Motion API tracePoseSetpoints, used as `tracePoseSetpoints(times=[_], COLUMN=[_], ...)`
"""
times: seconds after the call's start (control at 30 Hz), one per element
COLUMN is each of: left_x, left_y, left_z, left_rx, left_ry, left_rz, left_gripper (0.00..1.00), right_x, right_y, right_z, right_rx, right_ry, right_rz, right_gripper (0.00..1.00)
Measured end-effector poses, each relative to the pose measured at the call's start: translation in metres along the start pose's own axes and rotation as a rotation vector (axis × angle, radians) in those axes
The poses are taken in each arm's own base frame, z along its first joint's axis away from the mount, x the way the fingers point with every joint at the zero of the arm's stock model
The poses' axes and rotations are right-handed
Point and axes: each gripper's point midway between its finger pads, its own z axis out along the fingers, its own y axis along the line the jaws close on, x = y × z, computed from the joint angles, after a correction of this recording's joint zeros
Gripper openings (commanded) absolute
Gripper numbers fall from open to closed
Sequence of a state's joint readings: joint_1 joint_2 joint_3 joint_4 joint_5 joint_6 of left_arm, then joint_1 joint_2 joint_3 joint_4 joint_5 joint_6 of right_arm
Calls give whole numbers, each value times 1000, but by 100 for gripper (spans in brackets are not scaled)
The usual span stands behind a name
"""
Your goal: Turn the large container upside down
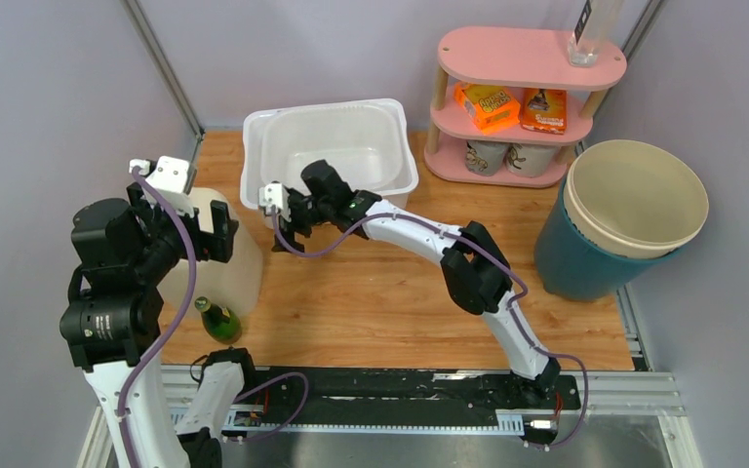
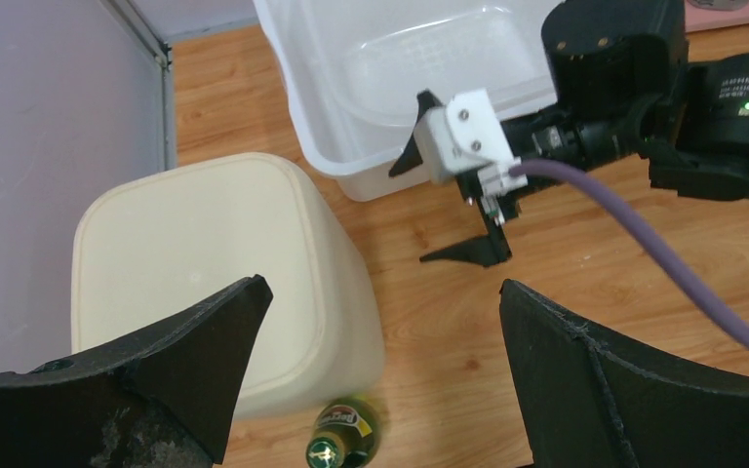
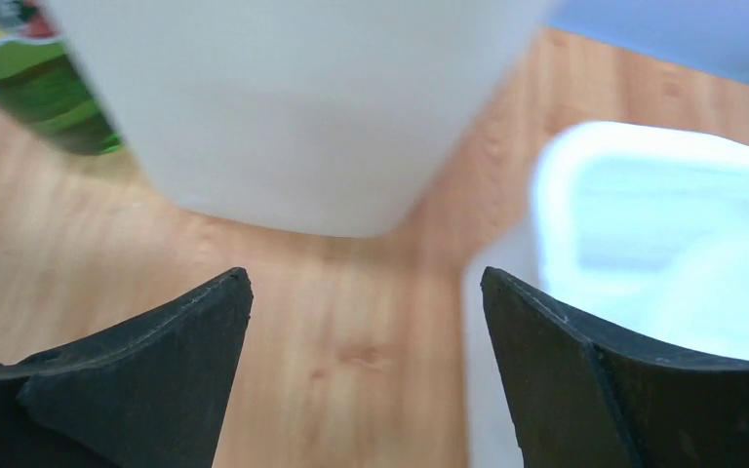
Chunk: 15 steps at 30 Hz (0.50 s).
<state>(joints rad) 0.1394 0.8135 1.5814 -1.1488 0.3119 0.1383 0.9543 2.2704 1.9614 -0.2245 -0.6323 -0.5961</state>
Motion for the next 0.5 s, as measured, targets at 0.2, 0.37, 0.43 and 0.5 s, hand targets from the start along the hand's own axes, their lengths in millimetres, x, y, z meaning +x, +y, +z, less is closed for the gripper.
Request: tracePoseSetpoints(times=[0.2,0.37,0.43,0.5], left_x=[3,7,8,9], left_y=[1,2,2,1], left_z=[-1,-2,-3,-5], left_rx=[-6,-13,-12,-11], left_ry=[11,24,27,25], left_rz=[-11,-30,-34,-36], left_gripper=[100,100,100,100], right_x=[-27,-54,-56,-56], right_y=[-61,-61,-50,-35], right_z=[-8,22,36,50], right_rx=[155,154,133,104], right_ry=[-96,-192,-200,-203], right_rz=[-10,-66,-72,-76], right_gripper=[98,99,99,99])
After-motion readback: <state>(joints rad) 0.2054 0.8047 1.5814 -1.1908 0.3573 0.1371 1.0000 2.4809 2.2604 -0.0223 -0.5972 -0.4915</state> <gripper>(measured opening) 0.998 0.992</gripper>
